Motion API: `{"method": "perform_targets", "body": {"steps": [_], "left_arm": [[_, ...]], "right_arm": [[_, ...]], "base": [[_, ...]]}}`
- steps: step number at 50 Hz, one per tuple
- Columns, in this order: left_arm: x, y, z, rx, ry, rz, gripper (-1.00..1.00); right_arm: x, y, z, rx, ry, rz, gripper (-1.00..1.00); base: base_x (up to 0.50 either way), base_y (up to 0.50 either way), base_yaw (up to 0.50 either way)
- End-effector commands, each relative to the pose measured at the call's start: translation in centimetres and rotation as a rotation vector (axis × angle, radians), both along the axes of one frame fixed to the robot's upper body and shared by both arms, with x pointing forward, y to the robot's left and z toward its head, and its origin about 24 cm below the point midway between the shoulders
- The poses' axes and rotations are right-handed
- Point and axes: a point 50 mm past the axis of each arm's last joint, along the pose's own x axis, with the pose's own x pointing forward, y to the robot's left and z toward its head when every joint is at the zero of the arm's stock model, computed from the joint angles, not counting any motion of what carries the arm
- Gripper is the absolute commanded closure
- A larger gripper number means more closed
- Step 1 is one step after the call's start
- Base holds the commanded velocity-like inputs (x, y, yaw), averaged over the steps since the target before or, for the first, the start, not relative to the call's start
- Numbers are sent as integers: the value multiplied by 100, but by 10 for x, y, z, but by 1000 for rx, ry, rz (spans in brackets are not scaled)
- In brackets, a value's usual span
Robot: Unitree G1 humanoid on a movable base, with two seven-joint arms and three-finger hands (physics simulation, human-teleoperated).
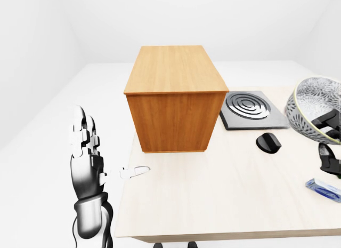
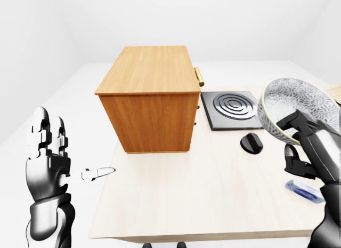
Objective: Put the bowl on the top of the cabinet.
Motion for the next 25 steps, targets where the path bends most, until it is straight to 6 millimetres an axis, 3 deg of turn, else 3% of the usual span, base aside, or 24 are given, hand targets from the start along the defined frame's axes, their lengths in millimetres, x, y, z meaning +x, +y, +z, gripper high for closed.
{"method": "perform_targets", "body": {"steps": [1, 3, 11, 15, 16, 19, 25], "left_arm": [[-1, -1, 0, -1, 1, -4, -100], [-1, -1, 0, 0, 0, -5, -100], [-1, -1, -1, 0, 7, -9, -100], [0, -2, -2, -1, 11, -14, -100], [0, -2, -3, -1, 14, -14, -100], [0, -2, -3, 0, 16, -18, -100], [1, -2, -2, -1, 8, -16, -100]], "right_arm": [[-21, 45, 124, -442, -449, 130, 100], [-17, 48, 153, -527, -490, 151, 100], [9, 49, 214, -600, -424, 242, 100], [42, 27, 254, -483, -371, 177, 100], [57, 17, 272, -404, -380, 121, 100], [82, -2, 296, -237, -368, 1, 100], [120, 6, 318, -210, -375, -25, 100]], "base": [[0, 0, 0], [0, 0, 0], [0, 0, 0], [0, 0, 0], [0, 0, 0], [0, 0, 0], [0, 0, 0]]}}
